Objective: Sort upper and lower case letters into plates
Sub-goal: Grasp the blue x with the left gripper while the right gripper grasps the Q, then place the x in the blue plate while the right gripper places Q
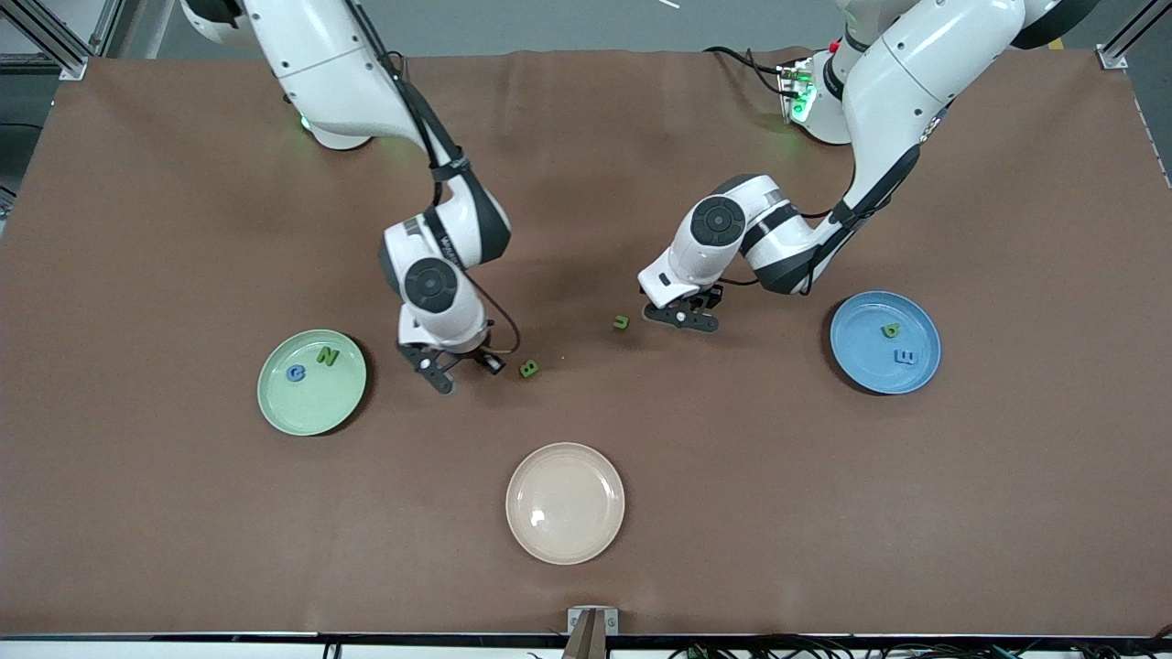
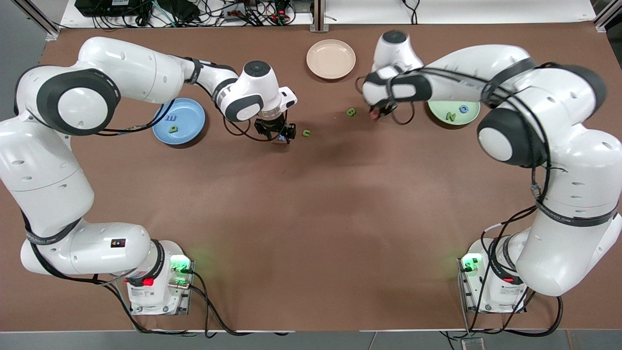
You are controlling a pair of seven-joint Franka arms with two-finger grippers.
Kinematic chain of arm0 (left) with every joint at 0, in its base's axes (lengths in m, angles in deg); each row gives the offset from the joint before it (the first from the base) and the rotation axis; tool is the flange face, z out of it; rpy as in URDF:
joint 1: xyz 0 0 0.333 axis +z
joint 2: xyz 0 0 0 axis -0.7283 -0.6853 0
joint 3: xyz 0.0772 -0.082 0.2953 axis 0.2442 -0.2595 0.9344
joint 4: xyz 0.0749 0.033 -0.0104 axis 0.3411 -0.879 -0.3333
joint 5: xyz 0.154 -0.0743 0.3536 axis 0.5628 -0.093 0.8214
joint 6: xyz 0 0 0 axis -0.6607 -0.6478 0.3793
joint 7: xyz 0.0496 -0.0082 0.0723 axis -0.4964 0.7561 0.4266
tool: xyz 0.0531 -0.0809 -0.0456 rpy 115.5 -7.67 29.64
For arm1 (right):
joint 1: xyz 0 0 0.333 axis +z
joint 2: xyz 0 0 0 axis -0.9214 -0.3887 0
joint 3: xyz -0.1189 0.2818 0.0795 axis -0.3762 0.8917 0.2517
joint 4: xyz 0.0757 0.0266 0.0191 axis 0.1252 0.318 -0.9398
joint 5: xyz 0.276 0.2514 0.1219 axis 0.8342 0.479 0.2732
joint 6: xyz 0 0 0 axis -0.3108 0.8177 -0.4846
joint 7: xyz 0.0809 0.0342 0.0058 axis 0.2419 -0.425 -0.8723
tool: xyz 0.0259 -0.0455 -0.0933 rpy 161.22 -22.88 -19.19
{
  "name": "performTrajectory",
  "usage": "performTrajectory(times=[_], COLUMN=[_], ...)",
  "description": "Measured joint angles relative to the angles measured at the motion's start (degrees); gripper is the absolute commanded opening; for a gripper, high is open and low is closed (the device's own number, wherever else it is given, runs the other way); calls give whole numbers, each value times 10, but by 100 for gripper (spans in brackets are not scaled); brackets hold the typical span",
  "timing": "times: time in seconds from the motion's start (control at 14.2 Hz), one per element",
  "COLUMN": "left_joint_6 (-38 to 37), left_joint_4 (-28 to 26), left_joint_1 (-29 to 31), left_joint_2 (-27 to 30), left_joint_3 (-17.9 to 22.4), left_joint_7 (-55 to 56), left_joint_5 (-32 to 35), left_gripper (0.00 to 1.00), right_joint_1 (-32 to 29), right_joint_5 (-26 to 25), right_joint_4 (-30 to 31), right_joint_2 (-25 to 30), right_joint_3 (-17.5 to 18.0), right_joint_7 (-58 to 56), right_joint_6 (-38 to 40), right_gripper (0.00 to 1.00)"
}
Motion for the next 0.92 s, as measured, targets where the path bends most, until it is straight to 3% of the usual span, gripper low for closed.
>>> performTrajectory(times=[0.35,0.71,0.92], left_joint_6=[0,-1,-2], left_joint_4=[24,38,39], left_joint_1=[-5,-21,-21], left_joint_2=[-21,-33,-33], left_joint_3=[7,18,18], left_joint_7=[28,56,63], left_joint_5=[32,38,38], left_gripper=[61,46,36], right_joint_1=[-125,-216,-232], right_joint_5=[0,0,0], right_joint_4=[5,34,60], right_joint_2=[59,62,60], right_joint_3=[-4,-5,-4], right_joint_7=[-210,-369,-396], right_joint_6=[70,53,17], right_gripper=[1,1,2])
